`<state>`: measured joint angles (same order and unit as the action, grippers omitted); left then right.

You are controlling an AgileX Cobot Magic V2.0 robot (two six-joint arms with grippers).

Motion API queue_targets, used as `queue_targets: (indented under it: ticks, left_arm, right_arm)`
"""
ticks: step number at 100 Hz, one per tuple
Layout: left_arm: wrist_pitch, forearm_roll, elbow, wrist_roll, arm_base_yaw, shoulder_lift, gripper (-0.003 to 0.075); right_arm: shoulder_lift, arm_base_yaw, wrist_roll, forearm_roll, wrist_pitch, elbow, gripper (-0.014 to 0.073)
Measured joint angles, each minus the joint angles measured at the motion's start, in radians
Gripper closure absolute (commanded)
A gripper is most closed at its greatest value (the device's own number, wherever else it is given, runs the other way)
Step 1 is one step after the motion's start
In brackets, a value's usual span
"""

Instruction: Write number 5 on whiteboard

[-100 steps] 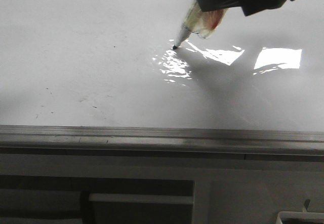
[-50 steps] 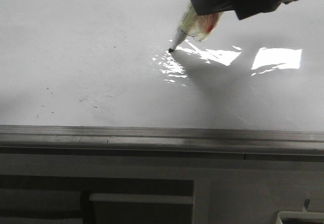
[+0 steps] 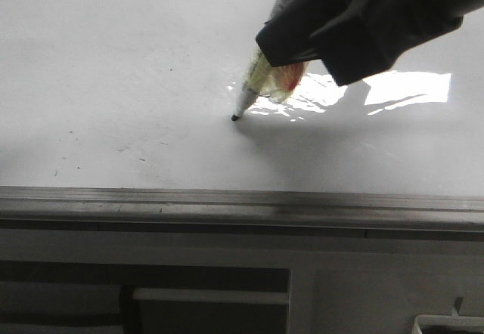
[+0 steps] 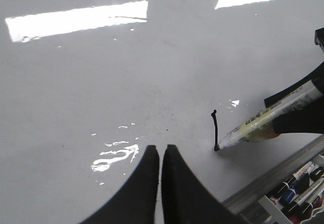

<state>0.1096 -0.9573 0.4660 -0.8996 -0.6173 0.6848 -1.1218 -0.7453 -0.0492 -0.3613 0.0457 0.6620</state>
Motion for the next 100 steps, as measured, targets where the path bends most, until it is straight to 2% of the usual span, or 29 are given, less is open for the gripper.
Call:
queue_targets:
  ticks: [29,62,75,100]
  left_arm:
    - [0.000,0.000,0.000,0.000,0.000,0.000,0.0740]
    - [0.000,0.000,0.000,0.000,0.000,0.000,0.0741]
    - [0.000,0.000,0.000,0.000,0.000,0.000,0.0741]
    - [0.000,-0.009,0.000,0.000,0.000,0.000,0.0741]
  right_arm:
    - [0.022,-0.002,0.000,0.000,0.067,0.002,0.0634]
    - [0.130,0.043,0.000,0.007,0.214,-0.002,0.0634]
    - [0.134,0.044,0.000,0.040,0.188,-0.037,0.0634]
    - [0.067,0.031,0.002,0.096,0.043,-0.068,0.0634]
